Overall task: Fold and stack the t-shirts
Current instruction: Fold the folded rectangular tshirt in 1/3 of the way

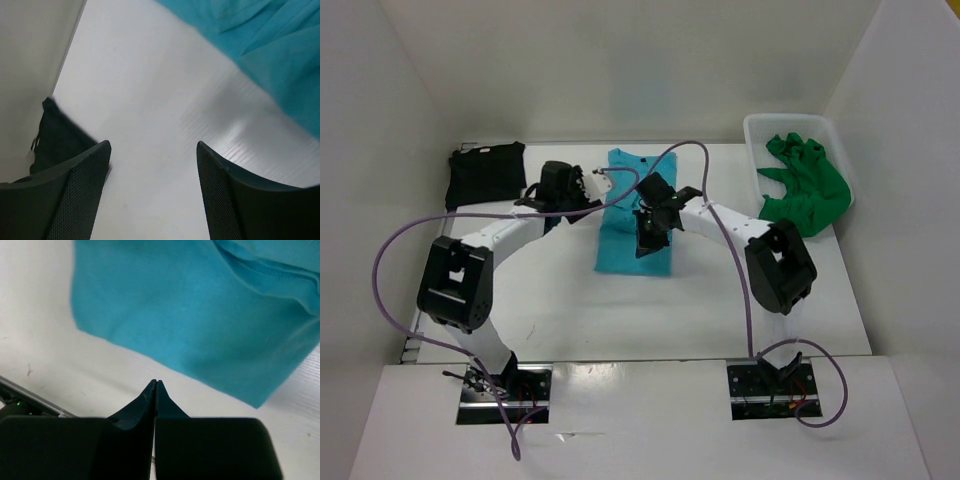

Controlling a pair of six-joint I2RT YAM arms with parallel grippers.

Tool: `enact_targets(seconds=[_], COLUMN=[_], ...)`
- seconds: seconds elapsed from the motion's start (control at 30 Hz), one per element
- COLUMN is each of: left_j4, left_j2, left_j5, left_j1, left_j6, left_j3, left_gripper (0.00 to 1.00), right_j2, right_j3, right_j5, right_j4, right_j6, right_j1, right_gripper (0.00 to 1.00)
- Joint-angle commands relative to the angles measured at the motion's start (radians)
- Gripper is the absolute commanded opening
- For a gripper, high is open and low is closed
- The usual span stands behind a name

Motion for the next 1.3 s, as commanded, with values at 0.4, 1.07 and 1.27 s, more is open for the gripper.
enact_targets(seconds=[0.4,1.07,1.27], left_j4=[-0.162,-0.438,-0.399], left_j2=[-0.169,-0.244,-0.268], left_j5=[0.012,0.231,0.231], left_j1=[0.055,-0.130,-0.195], left_j6=[-0.165,0.423,0.539], left_j3=[-0.096,-0.179,-0.292], left_gripper=[0.77,0.87,0.96], right_j2=[0.464,0.360,0.039], right_j3=[0.547,0.786,0.160], right_j5=[0.215,0.378,0.123], right_j4=[-0.216,-0.396,-0.106], right_j6=[-0.131,-0.147,-0.081], right_j1=[-0.079,-0.179,-0.206], right_gripper=[0.00,0.52,0.73])
